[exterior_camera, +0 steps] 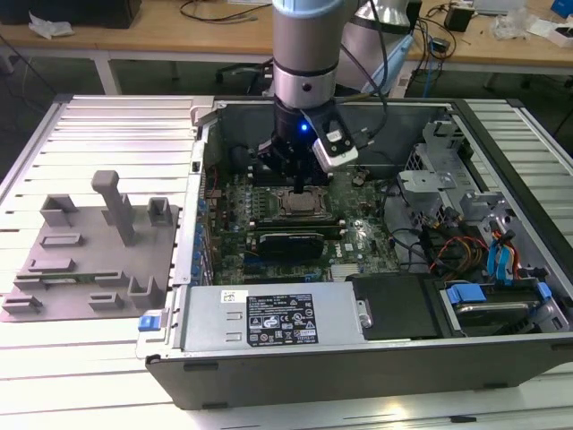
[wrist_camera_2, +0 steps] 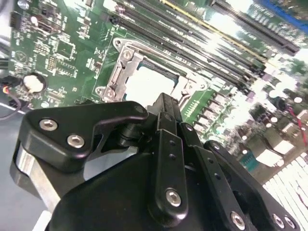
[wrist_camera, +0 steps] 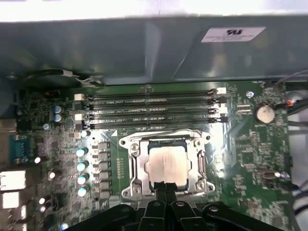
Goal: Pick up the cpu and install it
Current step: 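Install the second cpu locking lever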
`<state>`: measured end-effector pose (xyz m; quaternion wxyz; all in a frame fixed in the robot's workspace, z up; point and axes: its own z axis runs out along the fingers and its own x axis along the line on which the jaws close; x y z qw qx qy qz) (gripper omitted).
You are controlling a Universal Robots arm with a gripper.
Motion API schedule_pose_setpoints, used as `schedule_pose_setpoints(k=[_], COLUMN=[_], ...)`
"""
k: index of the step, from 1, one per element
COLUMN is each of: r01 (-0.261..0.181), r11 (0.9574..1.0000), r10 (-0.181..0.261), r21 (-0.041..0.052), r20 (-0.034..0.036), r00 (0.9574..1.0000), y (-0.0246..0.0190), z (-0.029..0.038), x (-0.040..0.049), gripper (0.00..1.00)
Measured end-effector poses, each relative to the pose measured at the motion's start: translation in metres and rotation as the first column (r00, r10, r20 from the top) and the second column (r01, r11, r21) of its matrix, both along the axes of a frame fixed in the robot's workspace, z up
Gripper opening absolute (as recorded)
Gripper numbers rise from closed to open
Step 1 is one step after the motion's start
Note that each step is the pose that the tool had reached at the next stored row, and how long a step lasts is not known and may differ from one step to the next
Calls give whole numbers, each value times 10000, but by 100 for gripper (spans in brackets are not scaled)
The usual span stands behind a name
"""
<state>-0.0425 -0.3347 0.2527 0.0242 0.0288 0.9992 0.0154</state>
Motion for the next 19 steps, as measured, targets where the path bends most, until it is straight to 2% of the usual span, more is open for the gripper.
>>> schedule_pose_setpoints(k=[4, 7, 9, 12, 19], r01=[-49, -405, -575, -631, -631], r11=[10000, 9992, 9983, 9980, 9980], r10=[49, 405, 575, 631, 631], r21=[-13, -13, -12, -13, -12], r20=[1, 2, 1, 0, 1], r00=[10000, 9992, 9983, 9980, 9980], y=[0, 1, 1, 0, 0], z=[2, 2, 2, 3, 2], x=[2, 21, 64, 135, 136], gripper=[11, 11, 11, 11, 11])
